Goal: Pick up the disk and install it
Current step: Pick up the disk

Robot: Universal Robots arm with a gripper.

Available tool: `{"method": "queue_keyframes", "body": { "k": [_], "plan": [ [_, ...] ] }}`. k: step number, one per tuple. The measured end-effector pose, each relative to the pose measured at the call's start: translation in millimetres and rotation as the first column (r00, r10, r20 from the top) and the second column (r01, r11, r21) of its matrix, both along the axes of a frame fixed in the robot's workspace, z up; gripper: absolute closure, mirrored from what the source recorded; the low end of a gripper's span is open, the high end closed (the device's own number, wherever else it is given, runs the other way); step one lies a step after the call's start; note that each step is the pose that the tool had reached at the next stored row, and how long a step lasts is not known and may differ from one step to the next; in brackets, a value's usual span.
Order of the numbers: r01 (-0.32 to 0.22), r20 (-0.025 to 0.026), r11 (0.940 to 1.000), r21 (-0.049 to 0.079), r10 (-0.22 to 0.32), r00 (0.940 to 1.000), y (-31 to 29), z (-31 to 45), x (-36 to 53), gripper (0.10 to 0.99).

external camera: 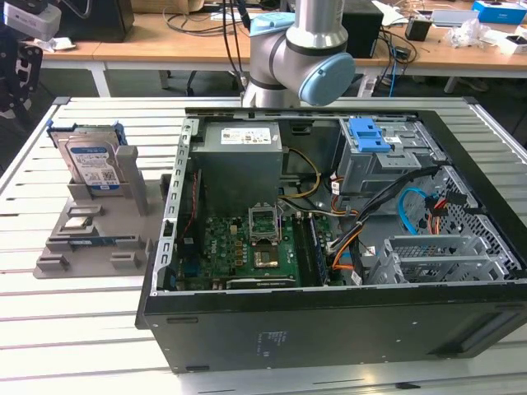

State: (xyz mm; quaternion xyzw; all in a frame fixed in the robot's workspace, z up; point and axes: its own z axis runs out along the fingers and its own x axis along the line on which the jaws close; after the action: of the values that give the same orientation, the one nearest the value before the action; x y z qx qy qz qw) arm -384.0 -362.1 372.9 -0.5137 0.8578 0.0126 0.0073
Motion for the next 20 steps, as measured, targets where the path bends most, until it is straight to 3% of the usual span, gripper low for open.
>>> {"method": "queue_keyframes", "body": {
  "k": [13,20],
  "plan": [
    [-0.106,0.0,0.9943,0.0,0.106,0.9943,0.0,0.0,0.0,0.98],
    [-0.182,0.0,0.9833,0.0,0.182,0.9833,0.0,0.0,0.0,0.98]
  ]
}}
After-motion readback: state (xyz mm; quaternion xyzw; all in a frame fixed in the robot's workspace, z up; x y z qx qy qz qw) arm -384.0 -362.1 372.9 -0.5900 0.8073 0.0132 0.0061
